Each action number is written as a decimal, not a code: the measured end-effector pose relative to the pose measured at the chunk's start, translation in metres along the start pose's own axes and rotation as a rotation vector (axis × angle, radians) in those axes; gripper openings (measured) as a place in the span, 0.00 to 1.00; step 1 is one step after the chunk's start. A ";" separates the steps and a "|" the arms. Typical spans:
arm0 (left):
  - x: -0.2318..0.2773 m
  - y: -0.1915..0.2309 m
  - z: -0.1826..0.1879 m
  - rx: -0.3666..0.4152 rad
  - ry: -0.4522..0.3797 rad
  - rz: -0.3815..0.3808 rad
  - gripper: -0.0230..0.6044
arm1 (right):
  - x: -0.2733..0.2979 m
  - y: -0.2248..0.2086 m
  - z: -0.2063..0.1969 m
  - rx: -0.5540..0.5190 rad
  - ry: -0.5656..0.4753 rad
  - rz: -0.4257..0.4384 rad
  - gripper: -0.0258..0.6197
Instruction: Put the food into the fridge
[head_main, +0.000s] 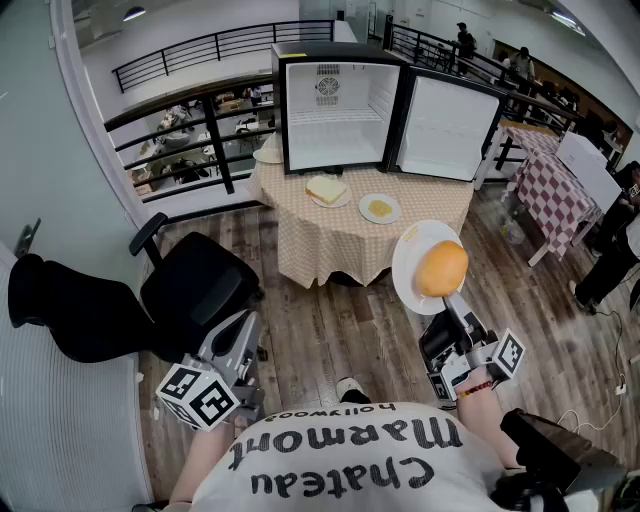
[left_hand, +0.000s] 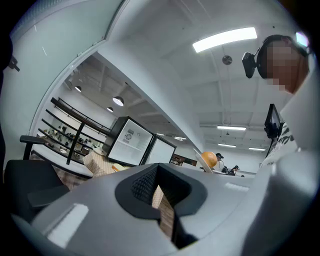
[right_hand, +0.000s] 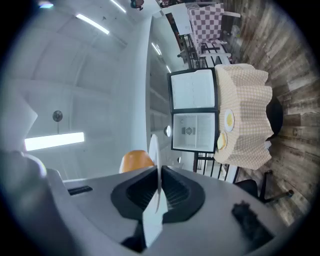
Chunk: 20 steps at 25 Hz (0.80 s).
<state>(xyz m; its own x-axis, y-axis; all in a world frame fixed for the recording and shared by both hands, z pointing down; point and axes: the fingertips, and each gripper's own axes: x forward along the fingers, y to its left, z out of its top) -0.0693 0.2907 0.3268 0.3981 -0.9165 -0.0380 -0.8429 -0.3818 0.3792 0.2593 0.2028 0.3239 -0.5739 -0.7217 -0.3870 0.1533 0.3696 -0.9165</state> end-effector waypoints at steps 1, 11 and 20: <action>0.003 -0.001 0.000 -0.001 0.000 -0.001 0.05 | 0.001 0.001 0.004 -0.003 -0.003 0.004 0.08; 0.031 0.005 -0.001 -0.005 0.006 0.003 0.05 | 0.011 -0.010 0.029 -0.006 -0.024 0.005 0.08; 0.079 0.017 -0.026 -0.043 0.072 0.009 0.05 | 0.024 -0.039 0.053 0.027 -0.002 -0.005 0.08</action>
<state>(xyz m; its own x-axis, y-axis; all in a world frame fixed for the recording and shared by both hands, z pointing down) -0.0427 0.2150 0.3543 0.4166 -0.9086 0.0315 -0.8309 -0.3664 0.4187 0.2828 0.1401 0.3448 -0.5732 -0.7247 -0.3825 0.1720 0.3500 -0.9208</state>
